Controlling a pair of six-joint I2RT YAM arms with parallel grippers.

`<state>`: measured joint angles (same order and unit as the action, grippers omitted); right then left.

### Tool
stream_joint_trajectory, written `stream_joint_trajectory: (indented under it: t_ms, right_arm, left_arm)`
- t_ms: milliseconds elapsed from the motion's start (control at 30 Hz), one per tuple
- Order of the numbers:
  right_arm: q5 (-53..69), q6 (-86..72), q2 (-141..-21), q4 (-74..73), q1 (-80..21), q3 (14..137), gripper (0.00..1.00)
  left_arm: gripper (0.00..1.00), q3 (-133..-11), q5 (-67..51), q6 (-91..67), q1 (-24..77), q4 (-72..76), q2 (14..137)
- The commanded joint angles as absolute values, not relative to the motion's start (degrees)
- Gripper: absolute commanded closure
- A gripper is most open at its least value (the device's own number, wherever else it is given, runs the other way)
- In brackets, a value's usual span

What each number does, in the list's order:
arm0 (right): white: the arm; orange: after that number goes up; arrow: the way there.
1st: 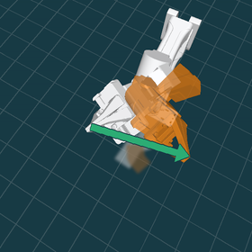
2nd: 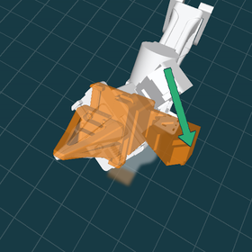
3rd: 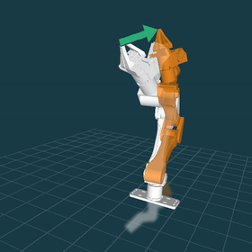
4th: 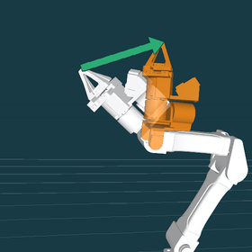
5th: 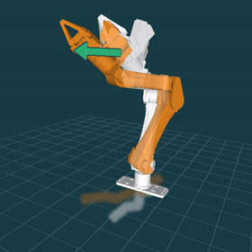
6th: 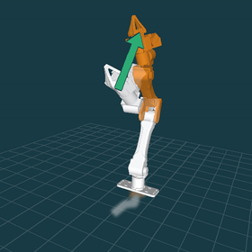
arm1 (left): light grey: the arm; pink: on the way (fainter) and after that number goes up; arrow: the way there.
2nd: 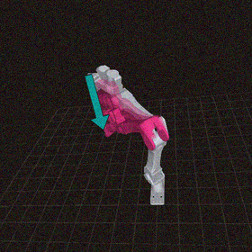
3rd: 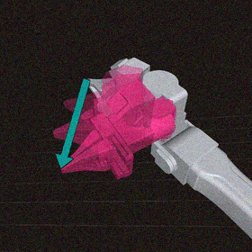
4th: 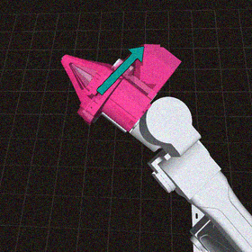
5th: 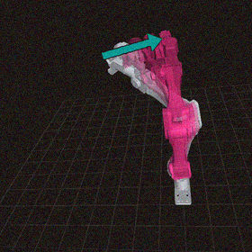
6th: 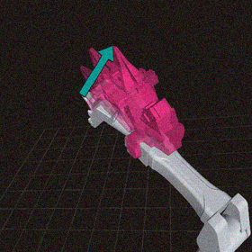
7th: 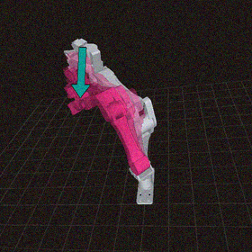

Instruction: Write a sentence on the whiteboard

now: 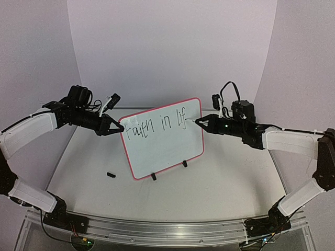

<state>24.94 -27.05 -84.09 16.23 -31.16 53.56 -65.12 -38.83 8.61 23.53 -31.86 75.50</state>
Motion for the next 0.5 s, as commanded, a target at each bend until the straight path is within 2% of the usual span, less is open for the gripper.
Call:
stream_joint_trajectory:
  t_ms: [0, 467]
  right_arm:
    - [24.1, -26.2, -85.1, 17.8, -30.9, 55.6, 1.00]
    - [20.9, -26.4, -84.2, 17.9, -29.9, 54.8, 1.00]
  left_arm:
    - [1.00, -64.4, -36.1, 10.3, 23.6, -31.8, 76.5]
    - [1.00, -64.4, -36.1, 10.3, 23.6, -31.8, 76.3]
